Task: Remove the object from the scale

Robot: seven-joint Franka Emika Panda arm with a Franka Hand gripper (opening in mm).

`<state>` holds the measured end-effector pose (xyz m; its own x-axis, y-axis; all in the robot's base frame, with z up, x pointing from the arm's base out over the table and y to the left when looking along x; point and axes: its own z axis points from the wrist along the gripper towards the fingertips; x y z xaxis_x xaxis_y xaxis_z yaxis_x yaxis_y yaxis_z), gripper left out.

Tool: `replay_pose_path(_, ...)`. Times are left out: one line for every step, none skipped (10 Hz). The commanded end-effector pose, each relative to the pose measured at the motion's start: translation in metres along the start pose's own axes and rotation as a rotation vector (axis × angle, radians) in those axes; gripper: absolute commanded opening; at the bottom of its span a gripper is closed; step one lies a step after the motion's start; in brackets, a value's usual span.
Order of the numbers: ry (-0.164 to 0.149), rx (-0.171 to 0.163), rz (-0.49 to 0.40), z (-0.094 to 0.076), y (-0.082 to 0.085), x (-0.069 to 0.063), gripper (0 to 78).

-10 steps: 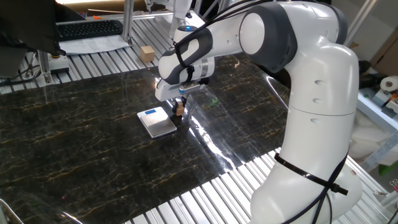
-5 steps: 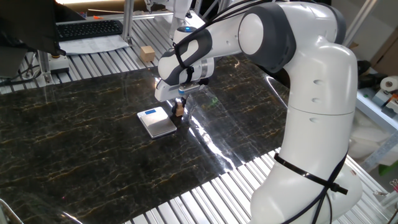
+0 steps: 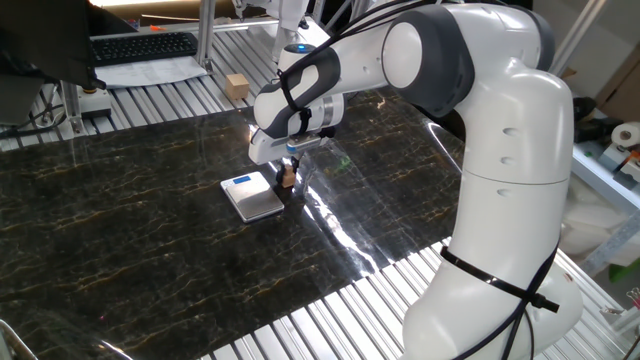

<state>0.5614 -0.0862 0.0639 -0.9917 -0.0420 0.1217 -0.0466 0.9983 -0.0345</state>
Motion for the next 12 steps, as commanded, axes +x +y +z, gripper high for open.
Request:
replay_pose_path(-0.007,-0.004,0.008,-0.0015,-0.0006,-0.001,1.1)
replay_pose_path(-0.008,-0.008,0.013,-0.0015,-0.0006,-0.001,1.1)
replay_pose_path(-0.009,-0.009,0.015,-0.0015,-0.0006,-0.001,1.1)
replay_pose_path(-0.01,-0.009,0.016,-0.0015,-0.0006,-0.001,1.1)
replay_pose_path(-0.01,-0.009,0.017,-0.0015,-0.0006,-0.001,77.4)
replay_pose_path(-0.01,-0.009,0.017,-0.0015,-0.0006,-0.001,77.4)
replay_pose_path(-0.01,-0.009,0.017,-0.0015,-0.0006,-0.001,77.4)
replay_pose_path(-0.01,-0.009,0.017,-0.0015,-0.0006,-0.001,77.4)
replay_pose_path(-0.01,-0.009,0.017,-0.0015,-0.0006,-0.001,77.4)
replay_pose_path(-0.01,-0.009,0.017,-0.0015,-0.0006,-0.001,77.4)
replay_pose_path(-0.01,-0.009,0.017,-0.0015,-0.0006,-0.001,77.4)
replay_pose_path(-0.01,-0.009,0.017,-0.0015,-0.0006,-0.001,77.4)
